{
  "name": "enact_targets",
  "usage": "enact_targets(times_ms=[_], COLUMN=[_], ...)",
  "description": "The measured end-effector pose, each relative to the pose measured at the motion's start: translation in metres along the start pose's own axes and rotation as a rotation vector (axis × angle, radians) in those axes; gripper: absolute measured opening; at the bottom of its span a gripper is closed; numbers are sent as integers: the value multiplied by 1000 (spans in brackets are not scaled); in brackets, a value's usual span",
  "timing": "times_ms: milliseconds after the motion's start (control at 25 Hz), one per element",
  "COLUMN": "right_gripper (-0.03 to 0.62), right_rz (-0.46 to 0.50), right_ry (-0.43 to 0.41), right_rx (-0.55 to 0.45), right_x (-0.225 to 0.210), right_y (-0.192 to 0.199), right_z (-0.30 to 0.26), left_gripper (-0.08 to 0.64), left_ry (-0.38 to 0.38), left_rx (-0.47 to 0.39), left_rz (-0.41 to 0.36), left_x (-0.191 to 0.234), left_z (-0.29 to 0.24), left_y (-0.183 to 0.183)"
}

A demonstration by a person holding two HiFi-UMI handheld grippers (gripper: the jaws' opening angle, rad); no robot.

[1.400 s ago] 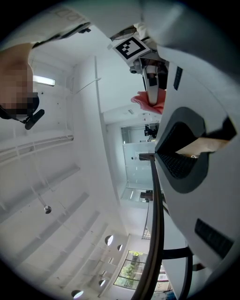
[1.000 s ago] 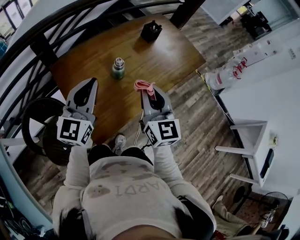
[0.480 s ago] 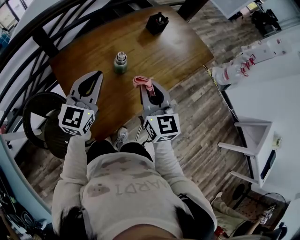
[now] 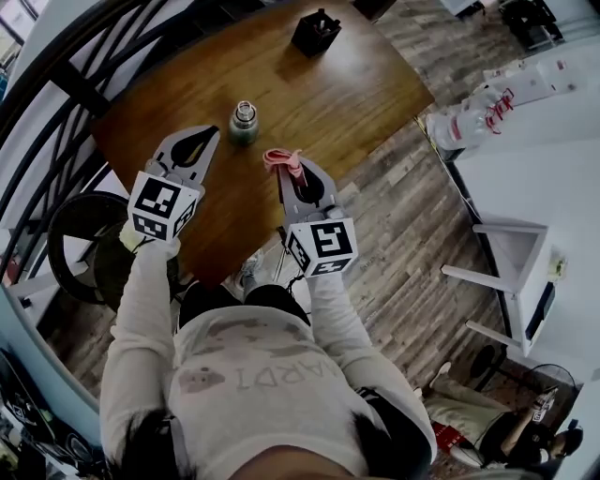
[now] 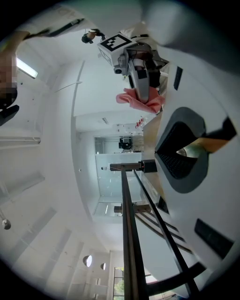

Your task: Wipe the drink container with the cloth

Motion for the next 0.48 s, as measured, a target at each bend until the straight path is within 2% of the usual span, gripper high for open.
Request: enact_targets(times_ms=[160, 480], right_gripper=[38, 38], right_rz=[-12, -34], right_ry=[16, 58], right_rx=[36, 95], right_x=[1, 6], right_y=[15, 44], right_z=[-18, -37], left_gripper=[5, -8], left_ry=[51, 131], left_rx=[47, 133], left_rz=[-18, 14], left_x=[10, 28], left_z=[-23, -64], left_y=[13, 42])
Point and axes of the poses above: the fingertips, and each gripper's own axes: z backward along the fingers, x to its left, y out of its underside, the point moved 5 cm from there along z, backward along the fingers, and after that the axes turned 1 degree about -x, right-handed, at the moved point
